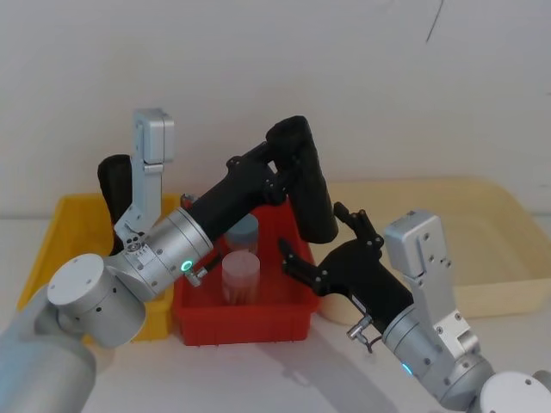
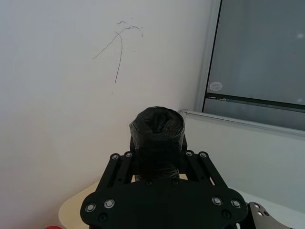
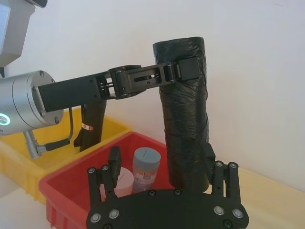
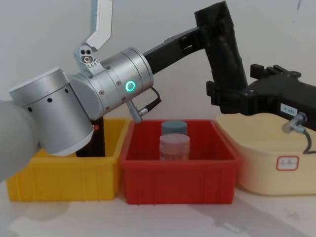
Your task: Pick up the garbage bag with the one hand and transfer it to the other hand.
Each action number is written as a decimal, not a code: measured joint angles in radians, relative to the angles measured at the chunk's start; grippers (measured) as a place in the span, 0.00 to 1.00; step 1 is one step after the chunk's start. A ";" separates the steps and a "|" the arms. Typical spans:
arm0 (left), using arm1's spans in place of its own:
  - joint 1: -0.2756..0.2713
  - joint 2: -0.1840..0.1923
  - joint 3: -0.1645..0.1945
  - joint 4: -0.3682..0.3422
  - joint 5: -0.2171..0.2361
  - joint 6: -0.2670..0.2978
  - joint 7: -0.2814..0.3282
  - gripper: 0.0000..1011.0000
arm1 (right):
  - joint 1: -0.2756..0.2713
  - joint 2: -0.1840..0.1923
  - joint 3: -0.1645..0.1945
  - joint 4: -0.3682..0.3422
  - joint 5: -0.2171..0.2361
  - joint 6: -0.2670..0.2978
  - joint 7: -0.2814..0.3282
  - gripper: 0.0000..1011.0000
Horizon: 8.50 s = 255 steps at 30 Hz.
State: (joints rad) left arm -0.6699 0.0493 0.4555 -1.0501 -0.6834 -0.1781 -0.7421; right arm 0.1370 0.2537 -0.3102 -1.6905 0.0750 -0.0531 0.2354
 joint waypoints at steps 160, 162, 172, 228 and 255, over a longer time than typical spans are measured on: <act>0.000 0.000 0.000 0.000 0.000 0.000 0.000 0.99 | 0.242 -0.017 0.080 0.287 0.107 -0.017 0.024 0.52; 0.000 0.000 0.000 0.000 0.000 0.000 0.000 0.99 | 0.247 -0.018 0.091 0.296 0.102 -0.015 0.010 0.52; 0.000 0.000 0.000 0.000 0.000 0.000 0.000 0.99 | 0.267 -0.019 0.142 0.334 0.084 0.008 -0.050 0.52; 0.401 0.230 -0.088 -0.621 0.295 0.207 0.592 0.99 | 0.087 0.102 0.001 0.009 0.171 0.163 0.244 0.99; 0.709 0.282 -0.201 -0.900 0.448 0.264 0.882 0.99 | 0.216 0.051 -0.110 0.081 0.177 0.343 0.250 0.99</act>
State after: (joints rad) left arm 0.0387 0.3317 0.2541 -1.9500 -0.2359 0.0858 0.1402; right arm 0.3530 0.3046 -0.4205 -1.6096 0.2522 0.2903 0.4856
